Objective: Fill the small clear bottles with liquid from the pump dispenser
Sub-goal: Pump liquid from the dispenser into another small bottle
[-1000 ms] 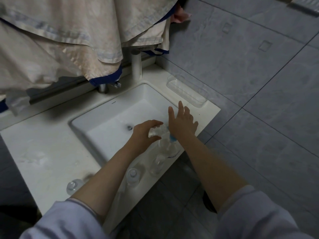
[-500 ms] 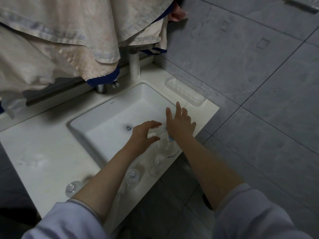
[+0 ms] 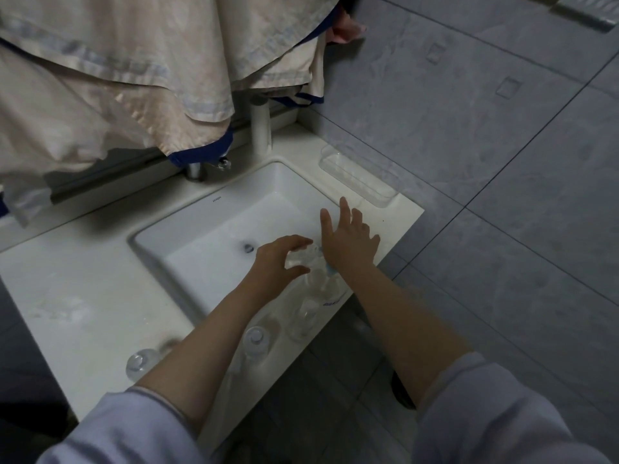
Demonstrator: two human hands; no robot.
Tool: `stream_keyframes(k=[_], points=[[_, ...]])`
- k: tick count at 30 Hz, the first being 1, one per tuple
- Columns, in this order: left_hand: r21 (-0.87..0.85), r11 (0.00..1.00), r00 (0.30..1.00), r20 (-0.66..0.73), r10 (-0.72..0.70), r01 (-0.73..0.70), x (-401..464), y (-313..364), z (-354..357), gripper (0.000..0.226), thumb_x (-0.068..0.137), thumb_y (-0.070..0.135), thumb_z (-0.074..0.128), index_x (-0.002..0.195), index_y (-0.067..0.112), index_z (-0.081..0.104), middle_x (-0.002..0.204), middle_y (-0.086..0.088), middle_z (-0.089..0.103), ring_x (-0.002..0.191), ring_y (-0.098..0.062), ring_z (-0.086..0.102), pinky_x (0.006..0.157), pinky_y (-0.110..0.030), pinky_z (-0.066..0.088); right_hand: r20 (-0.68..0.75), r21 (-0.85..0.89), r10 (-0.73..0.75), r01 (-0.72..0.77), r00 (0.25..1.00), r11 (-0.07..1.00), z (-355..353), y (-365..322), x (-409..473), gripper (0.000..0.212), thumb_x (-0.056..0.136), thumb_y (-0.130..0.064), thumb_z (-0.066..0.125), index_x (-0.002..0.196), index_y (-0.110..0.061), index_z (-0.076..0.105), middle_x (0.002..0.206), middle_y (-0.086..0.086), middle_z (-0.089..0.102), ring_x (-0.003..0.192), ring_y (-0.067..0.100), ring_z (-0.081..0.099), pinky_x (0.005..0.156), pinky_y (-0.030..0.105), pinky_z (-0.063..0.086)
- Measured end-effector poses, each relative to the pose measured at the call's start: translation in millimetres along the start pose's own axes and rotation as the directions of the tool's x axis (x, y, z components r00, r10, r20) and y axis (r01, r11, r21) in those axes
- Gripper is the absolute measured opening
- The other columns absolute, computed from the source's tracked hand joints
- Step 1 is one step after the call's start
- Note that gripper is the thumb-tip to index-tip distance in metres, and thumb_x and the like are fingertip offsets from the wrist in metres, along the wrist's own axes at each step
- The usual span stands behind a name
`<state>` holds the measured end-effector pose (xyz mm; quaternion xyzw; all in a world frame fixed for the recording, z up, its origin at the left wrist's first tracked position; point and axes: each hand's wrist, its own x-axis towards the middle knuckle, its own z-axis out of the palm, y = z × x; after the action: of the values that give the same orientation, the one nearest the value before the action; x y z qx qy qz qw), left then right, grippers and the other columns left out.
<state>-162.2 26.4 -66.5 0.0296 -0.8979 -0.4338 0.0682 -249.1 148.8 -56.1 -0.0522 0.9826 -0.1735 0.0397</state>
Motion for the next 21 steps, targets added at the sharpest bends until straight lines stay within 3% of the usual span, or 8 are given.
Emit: stream_keyframes(k=[6,11,16,21], points=[[0.023,1.0,1.0,0.012,-0.019,0.019,3.1,9.2,-3.9,0.044,0.082,0.024,0.068,0.122,0.009,0.056,0.121,-0.01,0.061,0.111,-0.023,0.058,0.103,-0.035,0.042,-0.031,0.02,-0.006,0.006,1.0,1.0,-4.4,-2.6,5.8,0.068,0.092,-0.065,0.009,0.151,-0.03,0.007,0.157,0.004,0.02,0.138,0.031,0.03,0.111,0.056,0.019],[0.01,1.0,1.0,0.015,-0.013,0.013,1.3,1.8,-0.6,0.045,0.079,0.021,0.071,0.121,0.011,0.058,0.12,-0.008,0.062,0.111,-0.022,0.057,0.102,-0.034,0.042,0.024,0.011,0.033,-0.033,0.999,0.999,1.8,-0.2,1.8,0.066,0.094,-0.062,0.005,0.151,-0.03,0.002,0.157,0.006,0.019,0.137,0.031,0.03,0.111,0.058,0.016],[0.015,1.0,1.0,0.012,-0.02,0.02,0.9,-1.0,1.6,0.045,0.079,0.022,0.072,0.12,0.012,0.058,0.118,-0.008,0.063,0.109,-0.02,0.059,0.096,-0.022,0.037,0.039,0.015,0.026,-0.027,0.999,1.0,-1.0,-0.4,3.5,0.067,0.093,-0.064,0.006,0.151,-0.031,0.002,0.157,0.005,0.017,0.137,0.031,0.031,0.111,0.056,0.019],[0.022,1.0,1.0,0.001,-0.01,0.01,4.0,4.2,-0.7,0.044,0.081,0.023,0.07,0.121,0.011,0.057,0.12,-0.009,0.062,0.11,-0.022,0.058,0.1,-0.026,0.038,-0.004,0.032,0.02,-0.02,1.0,0.999,-4.3,-0.8,4.8,0.068,0.092,-0.065,0.006,0.151,-0.031,0.005,0.157,0.005,0.019,0.137,0.031,0.031,0.11,0.056,0.019]])
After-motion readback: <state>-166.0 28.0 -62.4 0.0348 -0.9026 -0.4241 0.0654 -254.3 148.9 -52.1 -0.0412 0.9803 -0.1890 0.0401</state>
